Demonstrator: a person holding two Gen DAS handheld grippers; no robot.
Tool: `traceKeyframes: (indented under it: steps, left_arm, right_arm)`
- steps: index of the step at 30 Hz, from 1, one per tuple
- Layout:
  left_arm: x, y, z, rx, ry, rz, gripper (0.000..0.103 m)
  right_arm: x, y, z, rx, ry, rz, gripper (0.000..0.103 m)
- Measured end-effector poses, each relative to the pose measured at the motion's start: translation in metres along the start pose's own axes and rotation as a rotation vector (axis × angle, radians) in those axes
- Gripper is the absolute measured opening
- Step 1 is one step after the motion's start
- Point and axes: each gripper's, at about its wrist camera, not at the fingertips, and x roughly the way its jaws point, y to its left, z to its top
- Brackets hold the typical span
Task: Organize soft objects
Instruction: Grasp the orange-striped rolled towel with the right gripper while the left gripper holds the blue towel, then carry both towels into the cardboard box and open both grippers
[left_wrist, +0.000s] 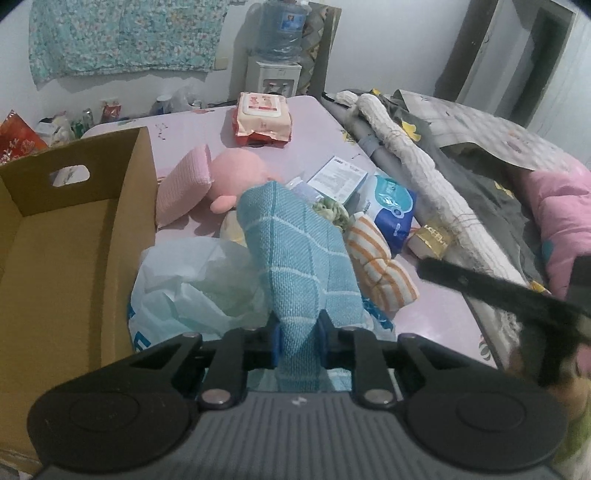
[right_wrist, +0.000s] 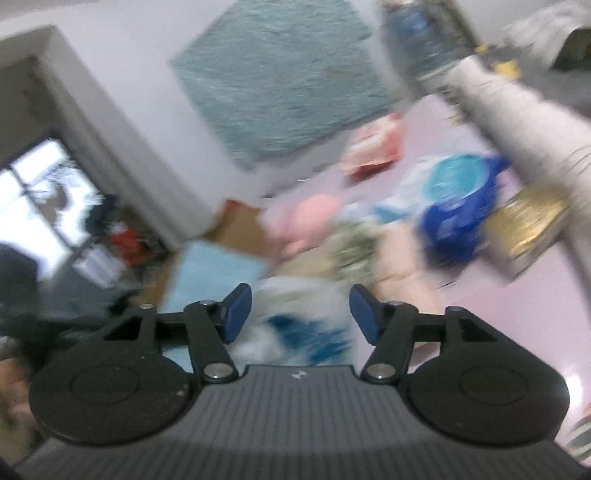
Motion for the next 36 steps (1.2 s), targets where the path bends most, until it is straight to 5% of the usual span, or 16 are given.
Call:
traceKeyframes:
  steps: [4, 9, 13, 18, 23, 28, 36]
  left_arm:
    - [0.006, 0.0, 0.0, 0.015, 0.018, 0.012, 0.02]
    - [0.012, 0.003, 0.0, 0.02, 0.036, 0.013, 0.02]
    - [0.011, 0.004, 0.0, 0.008, 0.029, 0.005, 0.02]
    - [0.003, 0.006, -0.001, -0.013, 0.011, -0.026, 0.02]
    - [-0.008, 0.003, -0.004, -0.02, -0.016, -0.059, 0.021]
    - [-0.011, -0.005, -0.008, -0.019, -0.022, -0.098, 0.023]
    - [-0.025, -0.017, -0.007, 0.018, -0.075, -0.086, 0.02]
  right_arm:
    - [0.038, -0.011, 0.009, -0.084, 0.061, -0.203, 0.061]
    - [0.083, -0.03, 0.008, -0.105, 0.147, -0.28, 0.064]
    - [0.094, -0.041, 0.002, -0.014, 0.202, -0.205, 0.039]
    - [0.054, -0.031, 0.002, 0.063, 0.1, -0.201, 0.038]
    - [-0.004, -0.005, -0.002, 0.166, 0.028, -0.022, 0.038]
    - [-0.005, 0.022, -0.018, 0.252, 0.109, 0.188, 0.038]
    - [0.018, 0.035, -0.035, 0.3, 0.186, 0.181, 0.038]
